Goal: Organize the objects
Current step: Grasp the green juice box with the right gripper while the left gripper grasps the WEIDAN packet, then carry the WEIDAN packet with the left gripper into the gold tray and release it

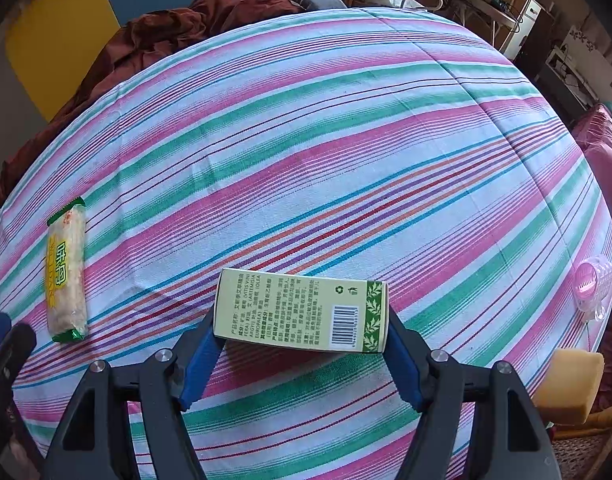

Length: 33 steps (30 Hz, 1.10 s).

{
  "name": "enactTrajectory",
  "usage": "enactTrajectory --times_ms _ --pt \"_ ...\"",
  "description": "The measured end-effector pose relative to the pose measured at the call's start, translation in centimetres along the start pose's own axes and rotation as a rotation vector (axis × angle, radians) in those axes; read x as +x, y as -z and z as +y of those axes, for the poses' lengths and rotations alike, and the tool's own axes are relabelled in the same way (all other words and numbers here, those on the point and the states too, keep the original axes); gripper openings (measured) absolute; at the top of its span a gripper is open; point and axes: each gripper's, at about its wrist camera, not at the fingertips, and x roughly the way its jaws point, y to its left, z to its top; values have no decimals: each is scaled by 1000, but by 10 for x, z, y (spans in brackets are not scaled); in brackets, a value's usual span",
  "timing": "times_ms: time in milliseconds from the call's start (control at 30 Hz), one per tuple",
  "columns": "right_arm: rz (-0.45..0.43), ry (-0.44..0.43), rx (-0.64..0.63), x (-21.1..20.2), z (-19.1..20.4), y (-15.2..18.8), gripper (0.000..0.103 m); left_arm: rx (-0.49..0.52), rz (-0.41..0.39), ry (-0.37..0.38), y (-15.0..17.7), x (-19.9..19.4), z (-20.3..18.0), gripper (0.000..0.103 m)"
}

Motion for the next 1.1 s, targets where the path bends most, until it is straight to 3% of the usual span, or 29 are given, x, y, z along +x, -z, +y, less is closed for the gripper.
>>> enactTrajectory --times_ms 100,200,267,367,500,867,900,967,1000,1100 --pt "-1 -1 5 -1 -2 1 75 -16 34 -20 -15 26 -5 94" --pt "-3 1 3 -2 -4 2 75 -55 121 -57 -20 60 -4 102" --pt "-3 0 4 -2 -5 2 75 -3 73 -134 -20 64 -11 103" --pt "-3 2 2 -3 -6 3 75 -41 9 -142 -14 61 -8 103" --pt "-3 2 2 -4 -9 5 75 -21 -33 -132 -9 59 -6 103" --pt "-5 5 -1 -6 -11 4 75 60 63 -122 -10 61 -19 102" --pt "-5 4 0 -6 -12 4 75 76 64 -121 -10 60 -24 95" --pt "-7 4 0 -7 -13 4 75 131 43 -99 -11 56 -38 68" --pt "-9 4 -1 -8 -14 5 75 173 32 -94 -10 53 -47 48" --pt "-15 4 -7 -9 -16 5 75 187 19 -101 -4 52 -55 48"
